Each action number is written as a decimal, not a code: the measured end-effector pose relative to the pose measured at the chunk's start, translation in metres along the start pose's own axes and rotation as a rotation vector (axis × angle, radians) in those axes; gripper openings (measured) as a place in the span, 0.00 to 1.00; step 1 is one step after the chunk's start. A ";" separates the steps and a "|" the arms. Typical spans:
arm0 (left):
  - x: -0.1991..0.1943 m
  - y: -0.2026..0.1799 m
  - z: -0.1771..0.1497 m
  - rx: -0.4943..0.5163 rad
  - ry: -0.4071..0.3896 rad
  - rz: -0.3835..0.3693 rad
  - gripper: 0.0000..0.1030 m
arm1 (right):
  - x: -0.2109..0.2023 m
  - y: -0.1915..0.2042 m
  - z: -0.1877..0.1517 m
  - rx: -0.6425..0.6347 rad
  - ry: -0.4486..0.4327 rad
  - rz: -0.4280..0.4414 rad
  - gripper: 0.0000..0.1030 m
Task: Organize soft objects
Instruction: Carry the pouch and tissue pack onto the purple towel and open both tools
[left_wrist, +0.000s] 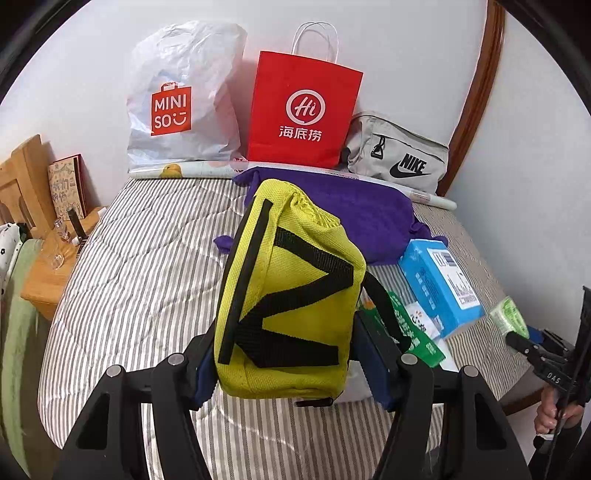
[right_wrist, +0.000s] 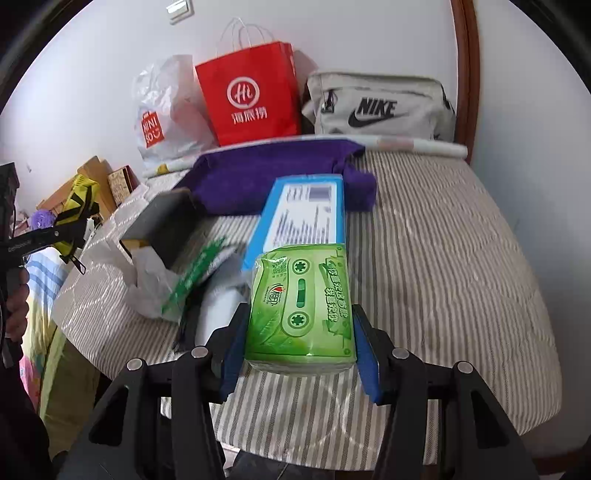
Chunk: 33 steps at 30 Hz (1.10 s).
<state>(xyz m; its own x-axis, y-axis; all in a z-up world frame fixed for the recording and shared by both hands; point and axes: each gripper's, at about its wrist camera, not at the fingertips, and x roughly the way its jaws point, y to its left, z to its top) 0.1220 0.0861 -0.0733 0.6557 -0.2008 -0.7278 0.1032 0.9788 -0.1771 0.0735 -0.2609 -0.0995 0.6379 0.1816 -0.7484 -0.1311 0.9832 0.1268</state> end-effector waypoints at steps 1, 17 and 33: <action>0.002 0.001 0.003 -0.007 0.003 0.004 0.61 | -0.001 0.000 0.005 -0.006 -0.007 -0.006 0.50; 0.054 0.014 0.074 -0.025 0.051 0.027 0.61 | 0.045 0.006 0.108 -0.045 -0.050 -0.002 0.50; 0.152 0.011 0.149 -0.011 0.156 -0.075 0.61 | 0.150 -0.010 0.168 -0.078 0.045 -0.037 0.51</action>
<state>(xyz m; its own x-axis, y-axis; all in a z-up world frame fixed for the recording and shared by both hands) 0.3343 0.0723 -0.0875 0.5226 -0.2781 -0.8060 0.1389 0.9605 -0.2413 0.2985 -0.2405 -0.1036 0.6090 0.1426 -0.7802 -0.1679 0.9846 0.0489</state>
